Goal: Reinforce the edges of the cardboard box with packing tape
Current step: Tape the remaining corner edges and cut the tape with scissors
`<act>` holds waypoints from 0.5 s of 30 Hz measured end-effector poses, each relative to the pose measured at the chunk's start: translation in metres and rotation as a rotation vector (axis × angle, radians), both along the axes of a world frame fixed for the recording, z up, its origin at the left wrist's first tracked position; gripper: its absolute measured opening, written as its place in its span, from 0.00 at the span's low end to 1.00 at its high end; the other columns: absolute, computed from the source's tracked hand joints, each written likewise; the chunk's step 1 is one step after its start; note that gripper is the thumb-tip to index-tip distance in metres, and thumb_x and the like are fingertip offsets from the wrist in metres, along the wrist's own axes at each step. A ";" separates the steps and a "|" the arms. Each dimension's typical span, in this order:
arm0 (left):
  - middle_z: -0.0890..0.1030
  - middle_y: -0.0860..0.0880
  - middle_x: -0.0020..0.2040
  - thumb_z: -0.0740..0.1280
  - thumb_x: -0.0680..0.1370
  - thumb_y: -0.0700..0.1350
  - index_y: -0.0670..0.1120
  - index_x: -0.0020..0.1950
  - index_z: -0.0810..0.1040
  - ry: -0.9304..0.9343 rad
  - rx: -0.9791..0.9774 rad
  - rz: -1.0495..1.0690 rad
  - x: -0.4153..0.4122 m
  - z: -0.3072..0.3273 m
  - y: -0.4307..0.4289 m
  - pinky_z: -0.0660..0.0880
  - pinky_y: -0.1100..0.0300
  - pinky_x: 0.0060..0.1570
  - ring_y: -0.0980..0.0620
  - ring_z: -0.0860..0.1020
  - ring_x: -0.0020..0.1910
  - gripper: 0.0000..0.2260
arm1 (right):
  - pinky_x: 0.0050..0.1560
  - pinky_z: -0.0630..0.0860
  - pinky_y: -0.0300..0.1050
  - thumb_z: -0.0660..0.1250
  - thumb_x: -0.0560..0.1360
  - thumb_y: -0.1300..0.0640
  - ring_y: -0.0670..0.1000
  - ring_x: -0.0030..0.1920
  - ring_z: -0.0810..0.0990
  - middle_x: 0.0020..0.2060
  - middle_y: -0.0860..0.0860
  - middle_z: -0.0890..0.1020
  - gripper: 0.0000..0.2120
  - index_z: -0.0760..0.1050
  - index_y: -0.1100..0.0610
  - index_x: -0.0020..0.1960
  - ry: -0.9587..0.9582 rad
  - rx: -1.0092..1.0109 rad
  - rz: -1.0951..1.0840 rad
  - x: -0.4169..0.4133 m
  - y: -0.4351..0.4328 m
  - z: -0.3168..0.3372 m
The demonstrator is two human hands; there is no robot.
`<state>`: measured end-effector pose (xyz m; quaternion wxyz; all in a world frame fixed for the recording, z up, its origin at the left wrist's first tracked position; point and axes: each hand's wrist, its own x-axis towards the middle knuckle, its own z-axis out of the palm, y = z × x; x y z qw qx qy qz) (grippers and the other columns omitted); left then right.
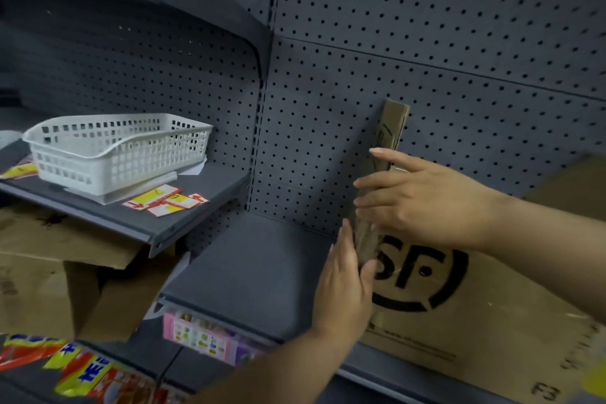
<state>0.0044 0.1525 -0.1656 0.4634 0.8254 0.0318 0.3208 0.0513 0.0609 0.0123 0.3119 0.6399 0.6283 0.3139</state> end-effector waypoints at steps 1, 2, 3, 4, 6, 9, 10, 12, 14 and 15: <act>0.45 0.62 0.73 0.33 0.65 0.74 0.52 0.72 0.33 -0.016 -0.003 -0.014 0.002 -0.001 0.001 0.58 0.59 0.72 0.56 0.52 0.75 0.42 | 0.73 0.47 0.54 0.54 0.75 0.51 0.49 0.63 0.75 0.51 0.44 0.84 0.17 0.81 0.48 0.51 0.002 0.004 0.004 0.001 0.002 0.000; 0.44 0.65 0.72 0.33 0.65 0.75 0.53 0.71 0.32 -0.032 -0.007 -0.028 0.003 -0.002 0.001 0.59 0.58 0.71 0.56 0.52 0.75 0.40 | 0.73 0.45 0.54 0.56 0.74 0.51 0.49 0.63 0.75 0.50 0.44 0.84 0.16 0.82 0.48 0.50 0.001 0.005 0.003 0.001 0.003 0.000; 0.43 0.66 0.70 0.34 0.65 0.75 0.55 0.70 0.32 -0.047 -0.013 -0.039 0.005 -0.003 0.001 0.60 0.58 0.71 0.57 0.53 0.74 0.39 | 0.73 0.44 0.53 0.57 0.74 0.52 0.50 0.63 0.76 0.48 0.44 0.85 0.15 0.82 0.49 0.50 -0.004 0.009 0.006 0.001 0.004 0.000; 0.42 0.68 0.70 0.35 0.66 0.75 0.56 0.69 0.33 -0.064 -0.018 -0.050 0.006 -0.004 0.001 0.60 0.59 0.70 0.58 0.53 0.74 0.38 | 0.74 0.43 0.53 0.57 0.74 0.53 0.51 0.63 0.76 0.48 0.45 0.85 0.15 0.82 0.50 0.51 -0.020 0.018 0.017 0.001 0.004 -0.001; 0.42 0.69 0.69 0.36 0.67 0.74 0.58 0.69 0.34 -0.099 -0.038 -0.069 0.008 -0.004 0.001 0.59 0.66 0.69 0.63 0.51 0.73 0.36 | 0.74 0.43 0.54 0.53 0.75 0.54 0.53 0.62 0.76 0.51 0.49 0.84 0.19 0.78 0.54 0.59 -0.052 0.051 0.043 -0.001 0.003 -0.001; 0.43 0.66 0.69 0.36 0.65 0.75 0.56 0.69 0.38 -0.112 -0.078 -0.081 0.009 -0.004 0.002 0.52 0.78 0.65 0.68 0.48 0.70 0.38 | 0.72 0.48 0.54 0.51 0.74 0.57 0.52 0.63 0.76 0.57 0.49 0.81 0.22 0.74 0.51 0.64 -0.026 0.036 0.113 -0.002 0.003 -0.004; 0.44 0.65 0.69 0.36 0.65 0.75 0.55 0.69 0.38 -0.111 -0.079 -0.079 0.010 -0.005 0.002 0.51 0.79 0.64 0.68 0.48 0.70 0.38 | 0.73 0.46 0.54 0.51 0.74 0.57 0.52 0.63 0.76 0.57 0.47 0.82 0.22 0.77 0.49 0.61 -0.029 0.006 0.127 -0.001 0.004 -0.005; 0.45 0.66 0.70 0.37 0.66 0.75 0.56 0.70 0.39 -0.117 -0.086 -0.089 0.010 -0.006 0.001 0.53 0.78 0.64 0.67 0.50 0.70 0.38 | 0.73 0.42 0.53 0.51 0.72 0.56 0.52 0.63 0.76 0.54 0.45 0.83 0.22 0.81 0.48 0.53 -0.047 -0.007 0.108 0.004 0.005 -0.008; 0.44 0.69 0.69 0.38 0.67 0.75 0.56 0.70 0.38 -0.124 -0.094 -0.094 0.011 -0.007 0.002 0.54 0.78 0.63 0.68 0.50 0.70 0.38 | 0.72 0.42 0.53 0.51 0.71 0.55 0.52 0.63 0.76 0.52 0.45 0.84 0.21 0.82 0.49 0.50 -0.048 0.032 0.093 0.007 0.004 -0.013; 0.44 0.70 0.68 0.38 0.67 0.75 0.56 0.70 0.38 -0.124 -0.098 -0.088 0.011 -0.007 0.002 0.55 0.78 0.63 0.68 0.50 0.70 0.38 | 0.72 0.44 0.52 0.52 0.71 0.55 0.52 0.64 0.75 0.53 0.45 0.83 0.21 0.82 0.49 0.51 -0.052 0.065 0.108 0.008 0.002 -0.016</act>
